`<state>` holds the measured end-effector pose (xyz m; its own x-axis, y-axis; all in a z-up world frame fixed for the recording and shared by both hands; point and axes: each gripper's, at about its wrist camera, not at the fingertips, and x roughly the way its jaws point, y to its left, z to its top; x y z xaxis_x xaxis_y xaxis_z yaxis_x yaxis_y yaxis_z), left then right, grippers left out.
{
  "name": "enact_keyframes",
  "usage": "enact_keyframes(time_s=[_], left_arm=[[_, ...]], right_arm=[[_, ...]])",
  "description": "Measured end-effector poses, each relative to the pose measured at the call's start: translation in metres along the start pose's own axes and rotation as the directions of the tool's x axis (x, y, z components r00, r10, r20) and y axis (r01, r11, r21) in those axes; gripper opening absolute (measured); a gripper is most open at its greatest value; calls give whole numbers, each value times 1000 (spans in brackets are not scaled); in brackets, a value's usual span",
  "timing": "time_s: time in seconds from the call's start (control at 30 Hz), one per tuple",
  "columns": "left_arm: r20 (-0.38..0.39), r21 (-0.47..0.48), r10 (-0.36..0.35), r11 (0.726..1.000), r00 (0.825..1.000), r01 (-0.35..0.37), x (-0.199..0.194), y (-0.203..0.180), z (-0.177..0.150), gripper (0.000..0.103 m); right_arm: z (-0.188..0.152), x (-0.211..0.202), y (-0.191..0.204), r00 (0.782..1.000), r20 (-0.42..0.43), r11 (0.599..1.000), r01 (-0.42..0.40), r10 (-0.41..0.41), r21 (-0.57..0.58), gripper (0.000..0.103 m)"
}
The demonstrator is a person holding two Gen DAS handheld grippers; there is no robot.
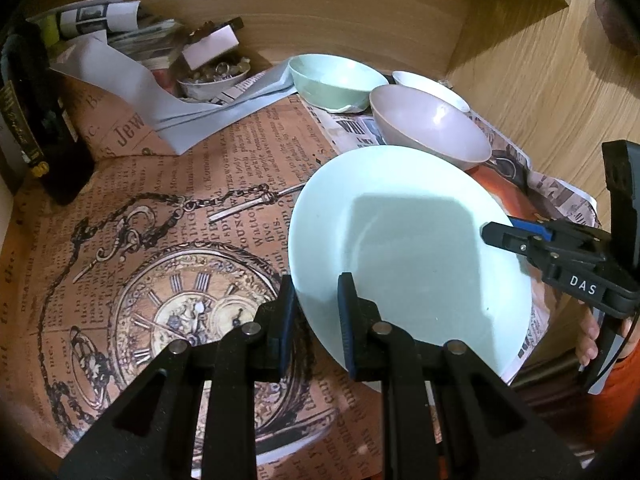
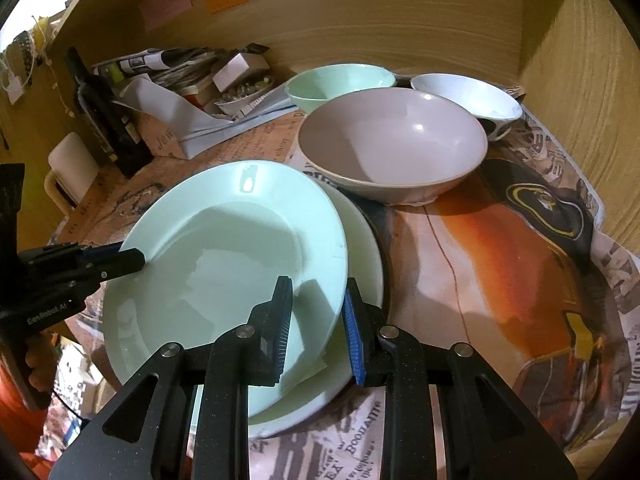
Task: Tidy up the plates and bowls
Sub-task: 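Lift the mint-green plate with the left tool and lower it onto the white plate, then open the left tool to release the mint-green plate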
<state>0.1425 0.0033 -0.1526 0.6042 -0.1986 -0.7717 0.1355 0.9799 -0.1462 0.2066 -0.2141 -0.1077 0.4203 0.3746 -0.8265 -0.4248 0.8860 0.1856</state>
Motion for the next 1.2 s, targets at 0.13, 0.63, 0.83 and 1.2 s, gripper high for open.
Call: enact_keyframes(time_s=[0.13, 0.63, 0.83, 1.2], left_arm=[[1, 4, 3, 1000, 1000, -3, 2, -1, 0, 19], [-2, 17, 2, 1000, 1000, -1, 7, -1, -1, 28], [1, 16, -7, 1000, 1000, 7, 3, 1, 0, 43], [80, 4, -16, 1000, 997, 15, -25, 8, 14, 51]], right_arm=[[-1, 0, 0, 1000, -5, 1000, 2, -2, -6, 23], [-3, -1, 5, 999, 16, 997, 51, -50, -58, 23], [-3, -2, 5, 998, 18, 996, 61, -60, -63, 23], [-3, -21, 10, 981, 118, 982, 163, -152, -93, 52]])
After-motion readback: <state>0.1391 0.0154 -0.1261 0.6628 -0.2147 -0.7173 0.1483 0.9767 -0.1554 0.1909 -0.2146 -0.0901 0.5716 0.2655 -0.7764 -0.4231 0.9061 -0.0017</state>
